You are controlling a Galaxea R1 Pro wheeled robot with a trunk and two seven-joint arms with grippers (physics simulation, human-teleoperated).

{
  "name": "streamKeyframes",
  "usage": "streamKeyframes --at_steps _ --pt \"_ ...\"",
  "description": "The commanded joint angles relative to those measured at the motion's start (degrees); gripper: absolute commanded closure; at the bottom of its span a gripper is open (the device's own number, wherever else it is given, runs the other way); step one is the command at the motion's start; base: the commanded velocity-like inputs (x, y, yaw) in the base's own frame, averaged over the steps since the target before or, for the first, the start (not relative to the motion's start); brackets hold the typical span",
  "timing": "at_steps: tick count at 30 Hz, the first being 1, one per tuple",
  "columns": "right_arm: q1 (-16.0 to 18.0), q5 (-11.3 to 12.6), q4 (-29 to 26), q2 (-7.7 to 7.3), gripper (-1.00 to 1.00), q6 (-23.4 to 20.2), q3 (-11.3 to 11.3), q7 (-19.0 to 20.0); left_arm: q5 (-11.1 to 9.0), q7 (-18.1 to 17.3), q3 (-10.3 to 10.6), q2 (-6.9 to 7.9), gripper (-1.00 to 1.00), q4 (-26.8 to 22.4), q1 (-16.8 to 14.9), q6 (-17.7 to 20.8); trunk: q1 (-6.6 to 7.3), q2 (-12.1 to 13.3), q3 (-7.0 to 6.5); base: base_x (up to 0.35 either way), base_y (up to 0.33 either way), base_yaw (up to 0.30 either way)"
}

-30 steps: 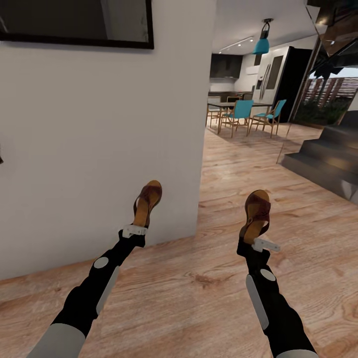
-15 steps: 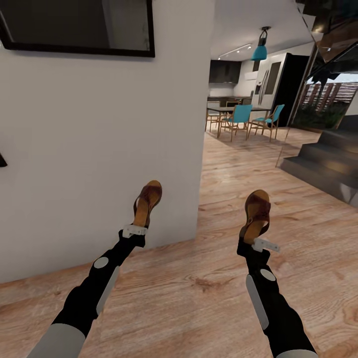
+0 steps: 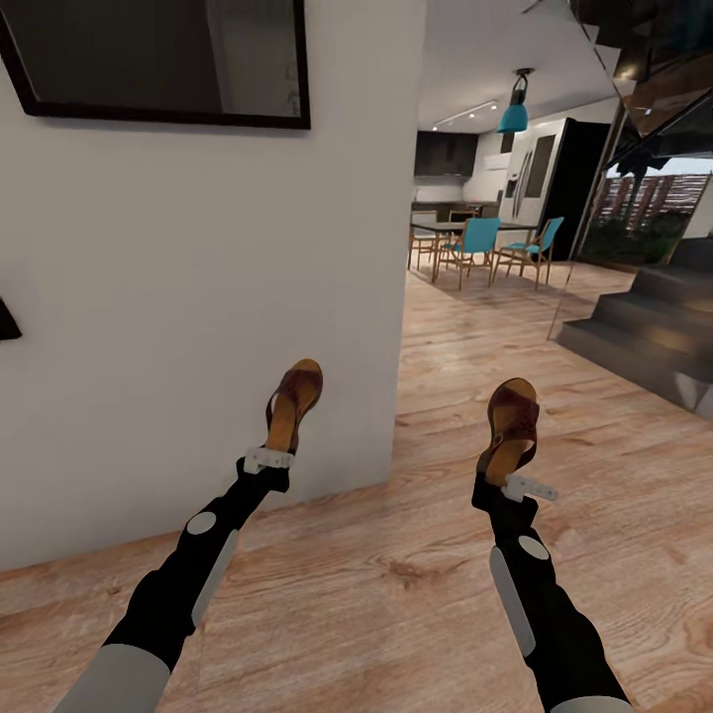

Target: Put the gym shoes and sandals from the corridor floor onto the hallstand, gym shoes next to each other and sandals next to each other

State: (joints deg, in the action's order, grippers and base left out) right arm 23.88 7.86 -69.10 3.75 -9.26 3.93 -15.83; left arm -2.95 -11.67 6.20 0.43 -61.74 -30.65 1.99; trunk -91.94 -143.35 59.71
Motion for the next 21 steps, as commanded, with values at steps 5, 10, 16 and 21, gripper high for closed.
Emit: streamKeyframes --at_steps 5,10,16,21 --pt "0.02 0.4 -0.07 0.03 1.0 -0.23 0.03 -0.11 -0.38 -0.11 0.07 0.05 1.0 -0.05 -0.02 0.21 0.01 -0.02 -0.41 0.0 0.0 -0.038" --pt "0.02 0.4 -0.07 0.03 1.0 -0.23 0.03 -0.1 -0.39 -0.11 0.12 0.02 1.0 -0.05 -0.02 0.21 0.01 -0.02 -0.87 0.0 0.0 -0.059" --pt "0.02 0.4 -0.07 0.03 1.0 -0.23 0.03 -0.11 -0.39 -0.11 0.08 0.02 1.0 -0.05 -0.02 0.21 0.01 -0.02 -1.42 0.0 0.0 -0.061" --pt "0.02 0.4 -0.07 0.03 1.0 -0.23 0.03 -0.12 -0.39 -0.11 0.08 0.01 1.0 -0.05 -0.02 0.21 0.01 -0.02 -1.88 0.0 0.0 -0.061"
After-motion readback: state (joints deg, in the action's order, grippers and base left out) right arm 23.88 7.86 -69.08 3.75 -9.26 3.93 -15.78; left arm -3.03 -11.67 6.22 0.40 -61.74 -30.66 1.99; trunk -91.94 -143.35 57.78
